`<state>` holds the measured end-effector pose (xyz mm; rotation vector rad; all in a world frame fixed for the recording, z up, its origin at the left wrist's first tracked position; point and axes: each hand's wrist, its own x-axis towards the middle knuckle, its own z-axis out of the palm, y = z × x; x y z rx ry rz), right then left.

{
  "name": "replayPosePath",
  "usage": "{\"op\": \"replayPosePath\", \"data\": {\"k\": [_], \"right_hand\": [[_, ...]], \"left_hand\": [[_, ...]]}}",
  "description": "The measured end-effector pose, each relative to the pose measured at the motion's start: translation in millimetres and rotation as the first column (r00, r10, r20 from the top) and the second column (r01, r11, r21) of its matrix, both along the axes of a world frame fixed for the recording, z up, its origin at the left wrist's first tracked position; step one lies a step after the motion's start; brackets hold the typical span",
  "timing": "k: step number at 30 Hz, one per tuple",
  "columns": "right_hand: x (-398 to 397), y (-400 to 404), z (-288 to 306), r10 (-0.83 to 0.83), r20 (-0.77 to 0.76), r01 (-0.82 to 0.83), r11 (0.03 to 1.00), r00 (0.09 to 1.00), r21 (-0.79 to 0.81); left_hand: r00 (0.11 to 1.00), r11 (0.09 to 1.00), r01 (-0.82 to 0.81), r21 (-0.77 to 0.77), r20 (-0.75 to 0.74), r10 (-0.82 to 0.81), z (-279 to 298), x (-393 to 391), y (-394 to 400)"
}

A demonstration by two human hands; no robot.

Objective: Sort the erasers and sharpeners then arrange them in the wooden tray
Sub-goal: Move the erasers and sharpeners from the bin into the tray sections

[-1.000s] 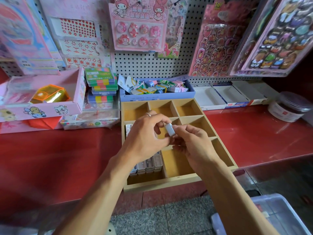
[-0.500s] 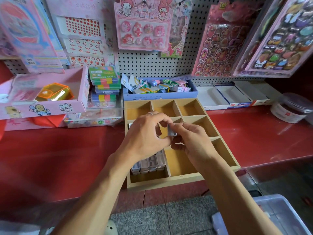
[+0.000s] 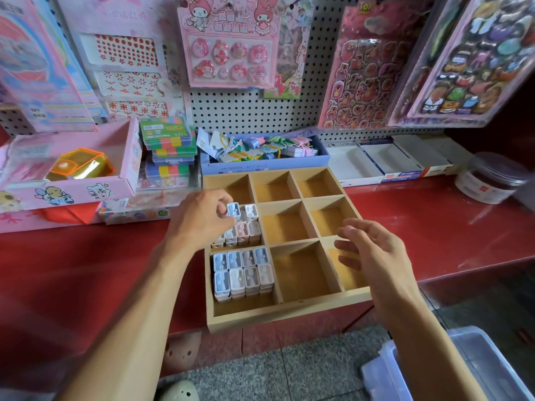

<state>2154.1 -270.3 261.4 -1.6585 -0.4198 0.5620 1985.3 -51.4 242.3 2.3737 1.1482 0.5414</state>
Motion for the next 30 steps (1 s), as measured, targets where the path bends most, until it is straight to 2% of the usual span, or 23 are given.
{"op": "replayPosePath", "data": {"k": [8,14,19,23,27,30], "right_hand": [[15,-23,-6,-0.098,0.034,0.097,0.995,0.995,0.031],[15,-29,-12,-0.112,0.042,0.111,0.993,0.993,0.033],[14,-31,-14,-0.103,0.036,0.102,0.994,0.994,0.028],[12,-37,-11,-0.089,0.054,0.088,0.996,0.995,0.018],[8,-51,-3,-0.069,0.061,0.068,0.998,0.996,0.014],[7,-69,4,-0.074,0.079,0.074,0.997,0.994,0.008]], "left_hand": [[0.999,0.999,0.046,-0.014,-0.023,-0.046,-12,14,1],[0.995,0.998,0.066,0.014,-0.069,-0.065,-10,16,2],[0.994,0.997,0.059,-0.039,-0.087,-0.063,3,10,2],[0.999,0.999,0.044,-0.032,0.018,-0.043,23,5,-9],[0.984,0.993,0.104,-0.052,0.149,-0.096,41,1,-42],[0.972,0.984,0.135,-0.116,0.206,-0.109,46,-4,-73]]}}
